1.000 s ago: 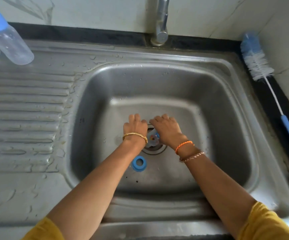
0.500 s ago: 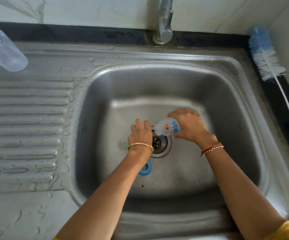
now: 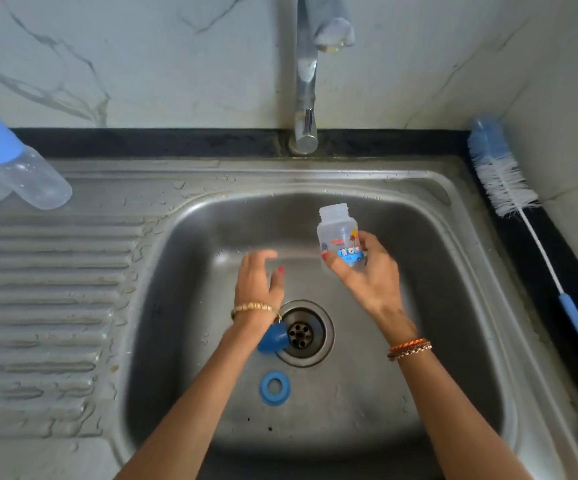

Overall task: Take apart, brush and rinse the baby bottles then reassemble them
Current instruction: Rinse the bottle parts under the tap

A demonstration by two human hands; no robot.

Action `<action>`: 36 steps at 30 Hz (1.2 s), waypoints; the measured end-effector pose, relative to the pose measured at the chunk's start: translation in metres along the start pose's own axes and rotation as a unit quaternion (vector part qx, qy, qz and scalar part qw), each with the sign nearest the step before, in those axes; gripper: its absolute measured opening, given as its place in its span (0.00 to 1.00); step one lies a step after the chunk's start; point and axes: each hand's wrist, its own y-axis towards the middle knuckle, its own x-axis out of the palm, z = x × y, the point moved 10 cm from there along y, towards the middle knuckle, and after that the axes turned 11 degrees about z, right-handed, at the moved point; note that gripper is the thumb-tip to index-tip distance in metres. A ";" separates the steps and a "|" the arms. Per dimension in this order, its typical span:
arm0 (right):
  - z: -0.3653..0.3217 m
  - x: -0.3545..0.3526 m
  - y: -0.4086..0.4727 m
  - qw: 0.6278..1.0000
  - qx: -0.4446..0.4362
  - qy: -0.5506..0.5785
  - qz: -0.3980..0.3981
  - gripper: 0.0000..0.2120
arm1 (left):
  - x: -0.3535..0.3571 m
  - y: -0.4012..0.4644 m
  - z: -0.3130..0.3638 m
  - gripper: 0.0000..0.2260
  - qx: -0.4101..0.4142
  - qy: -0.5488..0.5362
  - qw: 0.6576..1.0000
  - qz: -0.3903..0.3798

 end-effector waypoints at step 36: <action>0.004 0.015 -0.004 1.000 -0.012 0.014 -0.024 0.19 | 0.028 0.149 0.115 0.21 -0.097 -0.025 0.991 -0.091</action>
